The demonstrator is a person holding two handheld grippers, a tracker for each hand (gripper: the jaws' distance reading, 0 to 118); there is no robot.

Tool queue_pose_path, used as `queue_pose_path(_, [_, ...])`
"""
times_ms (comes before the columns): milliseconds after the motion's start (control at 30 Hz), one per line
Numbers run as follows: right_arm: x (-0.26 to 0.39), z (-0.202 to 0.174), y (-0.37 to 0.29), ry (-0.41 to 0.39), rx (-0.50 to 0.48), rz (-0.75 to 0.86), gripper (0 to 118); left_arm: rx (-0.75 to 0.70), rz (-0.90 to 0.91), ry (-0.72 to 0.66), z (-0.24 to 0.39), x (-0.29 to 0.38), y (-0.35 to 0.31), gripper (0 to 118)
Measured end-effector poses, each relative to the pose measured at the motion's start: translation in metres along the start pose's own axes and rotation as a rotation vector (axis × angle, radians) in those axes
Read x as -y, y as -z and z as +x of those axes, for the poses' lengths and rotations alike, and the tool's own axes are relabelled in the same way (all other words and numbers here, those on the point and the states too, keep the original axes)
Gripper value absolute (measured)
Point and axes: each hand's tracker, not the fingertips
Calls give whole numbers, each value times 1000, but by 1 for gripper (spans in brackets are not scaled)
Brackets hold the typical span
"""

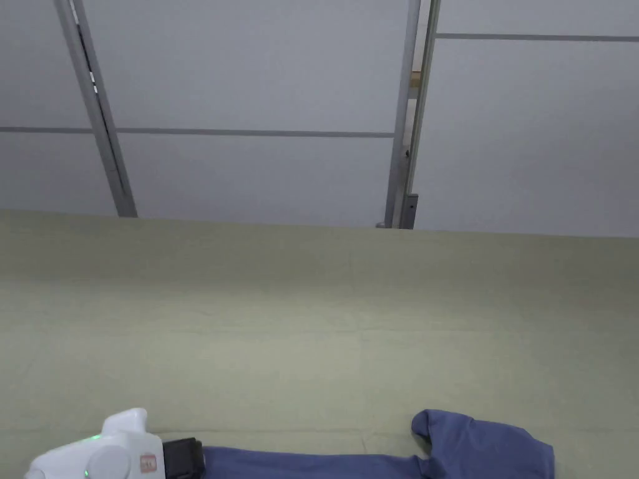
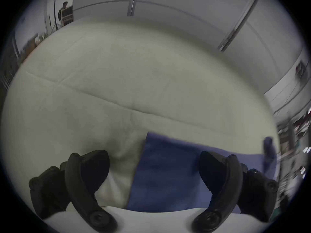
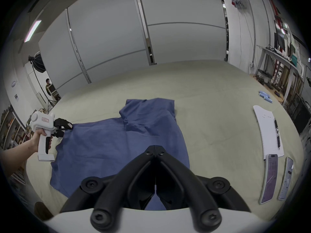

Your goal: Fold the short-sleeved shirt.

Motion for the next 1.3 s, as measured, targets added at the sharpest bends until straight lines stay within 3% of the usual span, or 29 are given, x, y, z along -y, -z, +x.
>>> queue_pose_path(33, [2,0,5,1,1,-9,2,-41,132,111,12,3,-10,117])
queue_pose_path(133, [2,2,21,-6,7,-30,2,-123,107,207,26,7,-15,112])
queue_pose_path(167, [-1,3,27,0,6,-35,5,-97,125,228,23,7,-22,98])
queue_pose_path(200, [-6,4,35,7,17,-39,15,-134,180,251,21,6,-32,78])
queue_pose_path(233, [-12,6,44,16,19,-43,37,-81,201,268,17,8,-41,42])
queue_pose_path(267, [-20,8,55,27,24,-50,81,0,198,258,12,10,-45,0])
queue_pose_path(300, [-26,13,69,45,28,-53,108,7,214,246,14,14,-53,0])
queue_pose_path(333, [-34,15,84,61,44,-70,118,-10,179,246,18,20,-58,0])
queue_pose_path(433, [-59,20,128,90,52,-115,118,-2,224,307,22,30,-76,0])
queue_pose_path(533, [-73,19,177,120,19,-268,115,36,198,267,17,37,-81,0])
queue_pose_path(567, [-71,19,189,159,25,-320,91,40,195,262,15,37,-82,0])
queue_pose_path(600, [-70,20,199,230,33,-358,76,39,193,257,14,37,-82,0])
queue_pose_path(633, [-73,17,194,201,188,-316,56,38,189,251,13,38,-84,0])
queue_pose_path(667, [-76,15,182,202,155,-240,4,45,188,249,12,39,-88,0])
queue_pose_path(700, [-74,20,173,252,76,-192,4,55,199,247,10,40,-93,0])
queue_pose_path(733, [-74,28,161,356,-48,-161,4,63,213,242,9,40,-101,0])
queue_pose_path(767, [-75,30,150,378,-56,-136,4,73,226,234,7,40,-109,1])
queue_pose_path(833, [-79,27,112,272,-6,-34,4,117,281,200,5,41,-133,0])
queue_pose_path(933, [-89,31,47,198,-126,141,4,159,384,185,3,46,-183,0])
queue_pose_path(1033, [-98,23,-29,128,-170,300,4,207,508,192,5,60,-247,0])
queue_pose_path(1100, [-102,14,-83,69,-142,421,4,229,605,194,6,71,-294,1])
queue_pose_path(1300, [-118,3,-220,-2,-151,721,4,334,908,139,1,107,-425,0])
